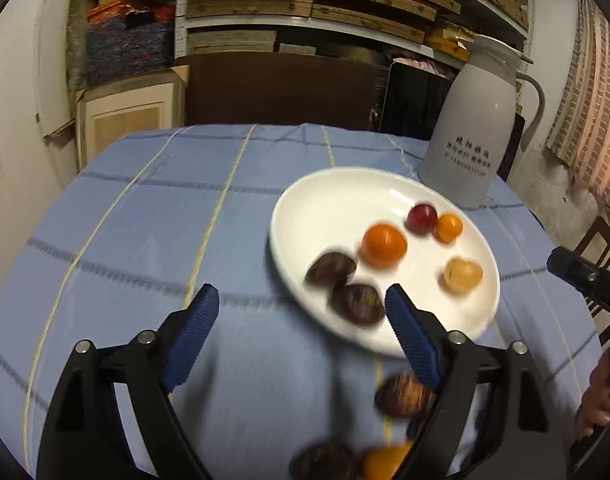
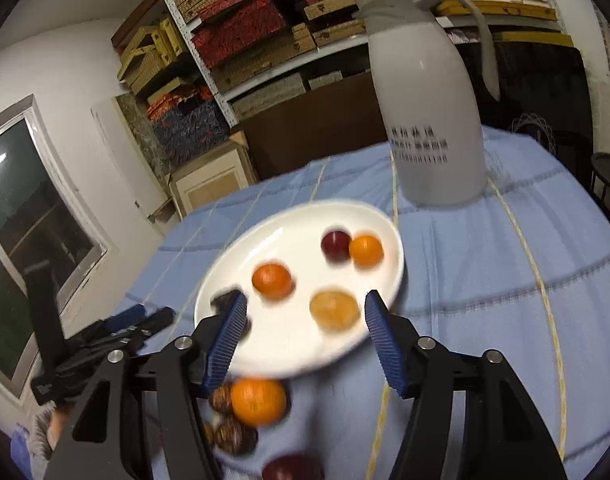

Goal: Organize fruits
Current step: 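Set the pale citrus and dark fruit on the plate and open both tools, then move right tool to an orange while left tool reaches a third dark fruit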

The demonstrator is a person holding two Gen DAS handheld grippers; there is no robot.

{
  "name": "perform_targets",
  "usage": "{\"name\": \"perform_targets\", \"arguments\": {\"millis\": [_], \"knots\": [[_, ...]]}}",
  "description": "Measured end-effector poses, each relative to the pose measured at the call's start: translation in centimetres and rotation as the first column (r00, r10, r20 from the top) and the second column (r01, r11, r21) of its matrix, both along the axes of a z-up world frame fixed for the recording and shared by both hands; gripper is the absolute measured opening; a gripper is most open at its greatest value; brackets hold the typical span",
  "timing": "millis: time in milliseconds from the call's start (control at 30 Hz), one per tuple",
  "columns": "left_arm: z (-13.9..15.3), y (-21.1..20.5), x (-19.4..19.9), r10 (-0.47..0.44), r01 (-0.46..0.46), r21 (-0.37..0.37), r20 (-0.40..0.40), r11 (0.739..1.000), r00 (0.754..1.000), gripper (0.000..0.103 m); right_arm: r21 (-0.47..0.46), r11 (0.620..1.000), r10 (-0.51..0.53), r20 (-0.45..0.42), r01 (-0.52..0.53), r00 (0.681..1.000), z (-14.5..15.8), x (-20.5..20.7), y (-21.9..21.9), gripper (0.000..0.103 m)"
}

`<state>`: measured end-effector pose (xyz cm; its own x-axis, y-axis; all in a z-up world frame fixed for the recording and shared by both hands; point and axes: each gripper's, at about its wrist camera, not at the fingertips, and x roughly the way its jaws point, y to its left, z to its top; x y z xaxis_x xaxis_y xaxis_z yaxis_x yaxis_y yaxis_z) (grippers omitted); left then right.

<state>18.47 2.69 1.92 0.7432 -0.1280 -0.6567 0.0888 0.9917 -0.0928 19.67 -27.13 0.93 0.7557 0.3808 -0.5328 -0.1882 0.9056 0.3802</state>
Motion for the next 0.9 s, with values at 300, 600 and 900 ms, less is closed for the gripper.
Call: {"name": "perform_targets", "arguments": {"millis": [300, 600, 900], "knots": [[-3.3, 0.9, -6.5, 0.03, -0.027, 0.055, -0.052, 0.998, 0.998, 0.086, -0.009, 1.0, 0.001, -0.056, -0.002, 0.998, -2.9, -4.1, -0.5, 0.07], [-5.0, 0.3, -6.9, 0.009, 0.002, 0.103, -0.112, 0.995, 0.994, 0.093, 0.015, 1.0, -0.025, -0.066, 0.026, 0.998, -3.1, -4.6, -1.5, 0.07], [-3.9, 4.4, -6.7, 0.145, -0.14, 0.063, -0.071, 0.988, 0.987, 0.099, 0.017, 1.0, -0.019, -0.06, 0.02, 0.998, -3.0, -4.8, -1.4, 0.071]]}}
